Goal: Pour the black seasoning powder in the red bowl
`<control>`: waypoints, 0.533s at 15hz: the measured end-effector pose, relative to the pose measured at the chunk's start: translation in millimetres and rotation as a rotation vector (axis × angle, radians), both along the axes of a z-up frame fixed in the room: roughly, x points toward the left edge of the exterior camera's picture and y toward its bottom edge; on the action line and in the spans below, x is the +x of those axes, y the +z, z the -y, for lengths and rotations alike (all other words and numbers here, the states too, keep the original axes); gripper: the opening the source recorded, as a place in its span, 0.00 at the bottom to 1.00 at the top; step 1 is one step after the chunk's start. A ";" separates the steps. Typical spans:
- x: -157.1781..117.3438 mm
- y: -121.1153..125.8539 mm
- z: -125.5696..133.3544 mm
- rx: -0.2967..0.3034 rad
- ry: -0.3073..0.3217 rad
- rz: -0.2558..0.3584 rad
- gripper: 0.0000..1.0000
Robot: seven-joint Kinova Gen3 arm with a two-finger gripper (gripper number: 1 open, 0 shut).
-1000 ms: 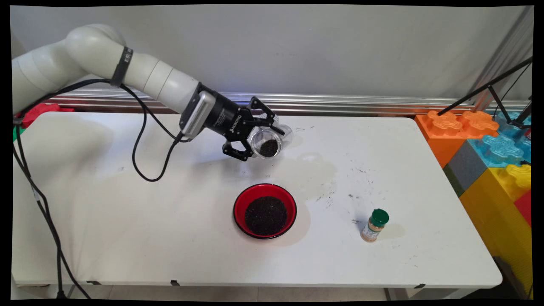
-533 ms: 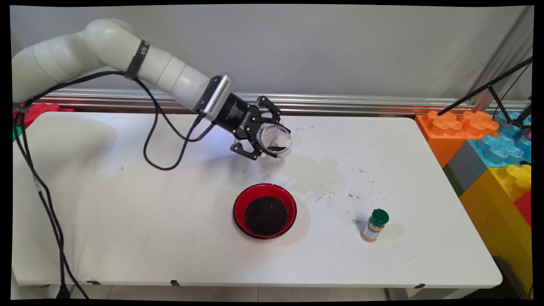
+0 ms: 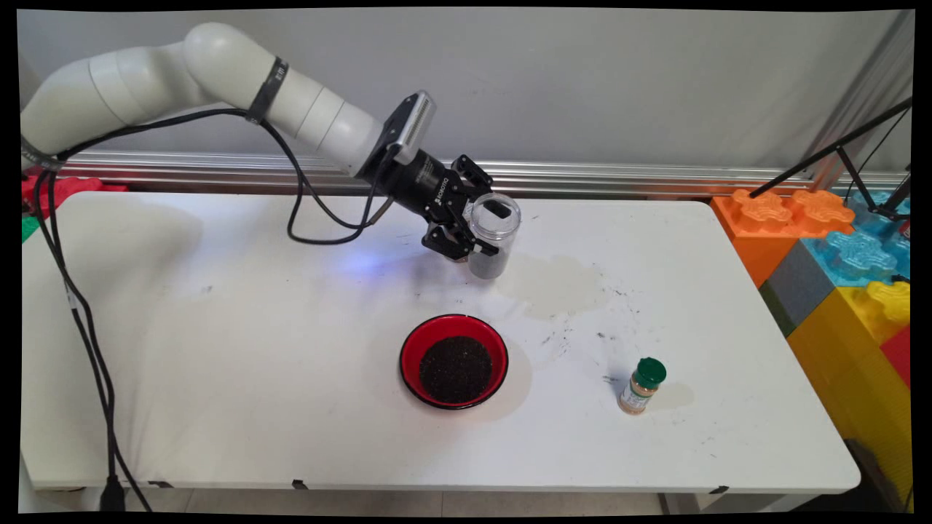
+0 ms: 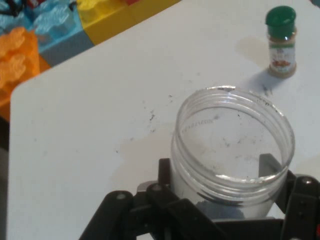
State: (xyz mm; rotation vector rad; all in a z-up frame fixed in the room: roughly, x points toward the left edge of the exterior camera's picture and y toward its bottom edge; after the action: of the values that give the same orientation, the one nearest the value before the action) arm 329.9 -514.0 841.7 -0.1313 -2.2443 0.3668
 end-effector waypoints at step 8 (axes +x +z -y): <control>-5.4 -11.4 8.3 0.182 0.156 -0.059 0.00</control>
State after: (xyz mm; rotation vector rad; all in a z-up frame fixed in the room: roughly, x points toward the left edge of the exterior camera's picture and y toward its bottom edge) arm 324.6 -522.3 830.3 0.1494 -2.2230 0.2441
